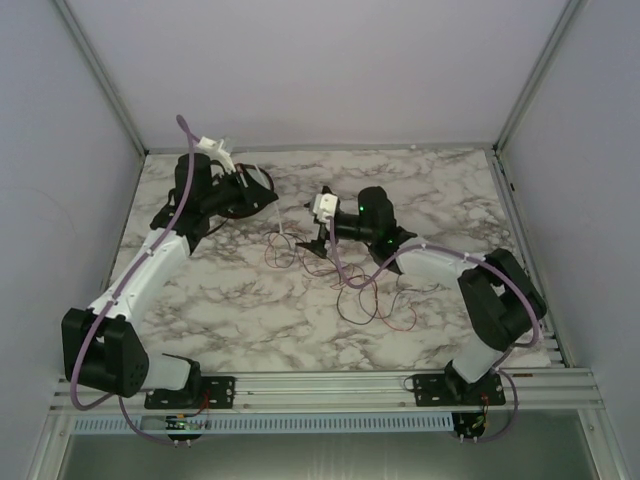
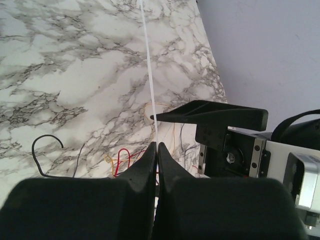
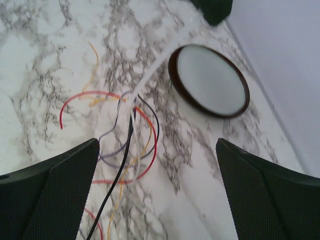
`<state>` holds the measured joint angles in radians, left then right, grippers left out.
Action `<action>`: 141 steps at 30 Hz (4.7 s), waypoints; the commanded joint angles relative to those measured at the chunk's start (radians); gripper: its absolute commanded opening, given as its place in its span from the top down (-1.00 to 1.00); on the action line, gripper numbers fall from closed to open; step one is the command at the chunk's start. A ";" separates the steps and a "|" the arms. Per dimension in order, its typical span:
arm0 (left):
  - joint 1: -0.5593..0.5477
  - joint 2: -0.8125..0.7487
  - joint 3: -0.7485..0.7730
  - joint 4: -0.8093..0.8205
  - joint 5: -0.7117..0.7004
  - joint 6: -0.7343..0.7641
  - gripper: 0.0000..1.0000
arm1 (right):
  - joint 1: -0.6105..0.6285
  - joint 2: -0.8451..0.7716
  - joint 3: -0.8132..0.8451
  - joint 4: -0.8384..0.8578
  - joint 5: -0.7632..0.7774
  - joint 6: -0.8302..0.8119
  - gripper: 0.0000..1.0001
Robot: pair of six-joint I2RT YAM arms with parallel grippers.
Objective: Zip-tie the wires
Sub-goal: Adjust the cable at the center of the board, then place the cable at the center of the board.
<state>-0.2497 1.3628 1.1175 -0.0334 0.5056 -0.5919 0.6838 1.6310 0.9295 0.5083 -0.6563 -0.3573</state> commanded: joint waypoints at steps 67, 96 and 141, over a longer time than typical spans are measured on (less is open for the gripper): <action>0.058 -0.183 -0.281 0.503 0.529 0.171 -0.96 | -0.051 -0.099 0.363 -0.752 -0.228 0.401 1.00; -0.073 0.015 -0.151 -0.051 0.557 0.532 0.72 | -0.075 -0.099 0.395 -0.851 -0.072 0.387 1.00; 0.015 0.338 -0.159 -0.322 0.090 0.364 1.00 | 0.065 0.396 0.439 -0.651 0.365 0.523 0.72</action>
<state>-0.2417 1.6657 0.9226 -0.3412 0.6163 -0.2546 0.7563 2.0087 1.3293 -0.1726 -0.3603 0.1551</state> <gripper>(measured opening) 0.019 0.114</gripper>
